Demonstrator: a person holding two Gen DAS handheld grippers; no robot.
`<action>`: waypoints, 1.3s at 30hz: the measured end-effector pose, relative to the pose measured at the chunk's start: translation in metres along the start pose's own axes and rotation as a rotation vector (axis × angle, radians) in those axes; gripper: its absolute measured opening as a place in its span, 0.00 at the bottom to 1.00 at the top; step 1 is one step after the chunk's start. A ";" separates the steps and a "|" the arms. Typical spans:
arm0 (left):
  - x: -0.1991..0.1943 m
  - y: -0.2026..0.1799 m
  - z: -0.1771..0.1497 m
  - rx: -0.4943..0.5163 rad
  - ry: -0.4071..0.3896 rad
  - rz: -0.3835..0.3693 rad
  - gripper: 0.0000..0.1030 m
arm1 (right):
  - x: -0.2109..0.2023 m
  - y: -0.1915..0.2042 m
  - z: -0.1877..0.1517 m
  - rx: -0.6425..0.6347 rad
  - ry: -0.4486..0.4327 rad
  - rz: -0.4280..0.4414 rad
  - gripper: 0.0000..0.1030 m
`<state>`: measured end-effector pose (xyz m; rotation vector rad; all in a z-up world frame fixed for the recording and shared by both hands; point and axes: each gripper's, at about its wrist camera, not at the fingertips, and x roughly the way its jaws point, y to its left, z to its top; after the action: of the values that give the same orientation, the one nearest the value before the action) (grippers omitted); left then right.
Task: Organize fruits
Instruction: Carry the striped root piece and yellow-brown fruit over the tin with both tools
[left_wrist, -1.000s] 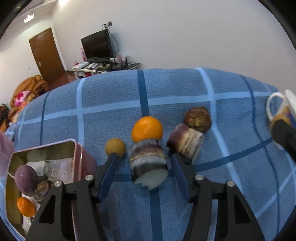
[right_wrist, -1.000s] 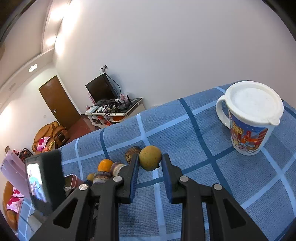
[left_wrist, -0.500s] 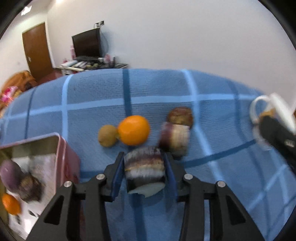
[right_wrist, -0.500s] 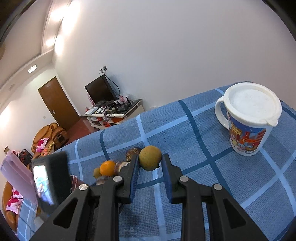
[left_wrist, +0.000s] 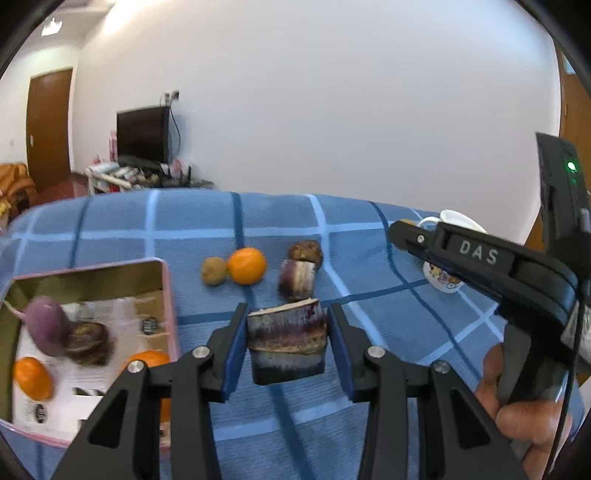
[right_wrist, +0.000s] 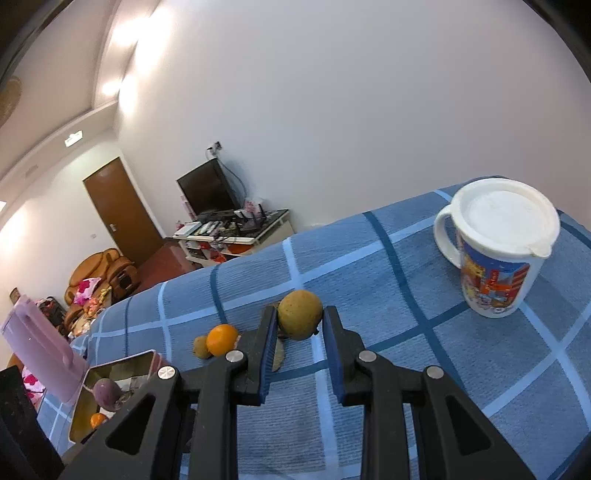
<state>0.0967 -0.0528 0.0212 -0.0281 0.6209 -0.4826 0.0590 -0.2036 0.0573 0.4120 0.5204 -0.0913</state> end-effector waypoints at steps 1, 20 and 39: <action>-0.007 0.001 -0.001 0.012 -0.017 0.007 0.42 | 0.000 0.000 0.000 0.002 0.001 0.039 0.26; -0.055 0.059 0.002 0.065 -0.132 0.118 0.42 | -0.002 0.058 -0.031 -0.197 -0.066 0.012 0.26; -0.054 0.083 -0.003 0.079 -0.104 0.178 0.42 | -0.006 0.077 -0.055 -0.306 -0.113 -0.153 0.26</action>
<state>0.0918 0.0449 0.0344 0.0756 0.4969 -0.3310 0.0429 -0.1112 0.0446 0.0674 0.4451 -0.1782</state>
